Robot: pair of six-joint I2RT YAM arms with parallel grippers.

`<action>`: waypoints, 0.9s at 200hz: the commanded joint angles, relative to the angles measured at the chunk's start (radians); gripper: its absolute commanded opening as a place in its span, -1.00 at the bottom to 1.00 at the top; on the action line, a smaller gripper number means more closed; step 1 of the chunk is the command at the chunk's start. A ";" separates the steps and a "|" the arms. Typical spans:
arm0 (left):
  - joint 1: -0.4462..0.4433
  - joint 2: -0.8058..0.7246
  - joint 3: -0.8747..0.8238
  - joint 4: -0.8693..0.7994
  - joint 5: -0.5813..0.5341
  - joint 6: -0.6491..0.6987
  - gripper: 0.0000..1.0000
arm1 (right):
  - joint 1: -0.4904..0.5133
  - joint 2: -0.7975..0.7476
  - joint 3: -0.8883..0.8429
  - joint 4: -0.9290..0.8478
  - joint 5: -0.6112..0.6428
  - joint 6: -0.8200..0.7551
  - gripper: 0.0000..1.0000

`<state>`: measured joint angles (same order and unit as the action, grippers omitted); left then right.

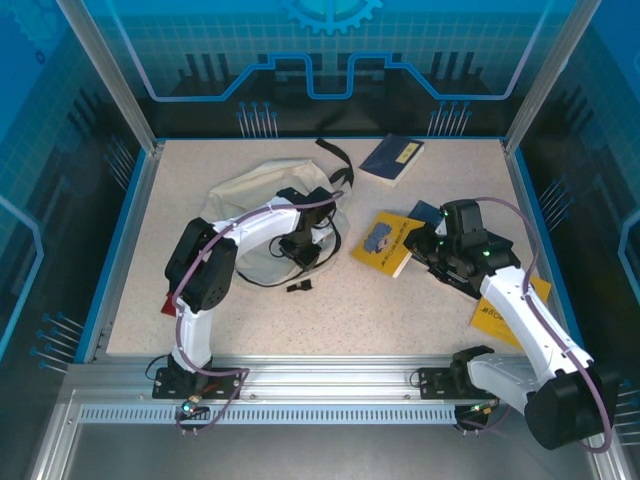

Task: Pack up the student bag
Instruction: Open the student bag at the center of the table.

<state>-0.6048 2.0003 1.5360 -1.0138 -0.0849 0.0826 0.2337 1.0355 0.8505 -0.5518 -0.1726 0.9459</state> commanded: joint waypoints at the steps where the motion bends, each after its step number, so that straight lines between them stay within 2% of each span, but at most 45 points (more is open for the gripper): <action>1: -0.001 0.005 0.053 -0.046 0.039 0.029 -0.56 | -0.013 -0.041 0.007 0.029 -0.022 0.011 -1.00; 20: -0.001 0.001 0.068 -0.051 0.047 0.033 -0.66 | -0.012 -0.045 0.003 0.029 -0.022 0.013 -1.00; 49: -0.002 -0.007 0.083 -0.059 0.061 0.036 -0.66 | -0.012 -0.052 -0.002 0.030 -0.025 0.013 -1.00; 66: -0.002 -0.020 0.095 -0.059 0.079 0.033 -0.74 | -0.013 -0.059 -0.002 0.021 -0.022 0.008 -1.00; 122: 0.007 -0.148 0.151 -0.001 0.112 -0.005 -0.73 | -0.016 -0.117 0.023 -0.027 0.007 -0.027 -1.00; 140: 0.025 -0.196 0.155 0.031 0.160 -0.017 -0.72 | -0.017 -0.134 0.037 -0.043 0.010 -0.038 -1.00; 164: 0.044 -0.239 0.150 0.078 0.178 -0.053 -0.77 | -0.019 -0.151 0.056 -0.019 -0.034 -0.044 -1.00; 180: 0.046 -0.273 0.139 0.132 0.153 -0.089 -0.90 | -0.020 -0.160 0.050 0.027 -0.094 -0.036 -1.00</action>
<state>-0.5655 1.7927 1.6577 -0.9699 0.0345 0.0513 0.2279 0.9115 0.8539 -0.6182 -0.1699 0.9218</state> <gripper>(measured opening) 0.082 0.140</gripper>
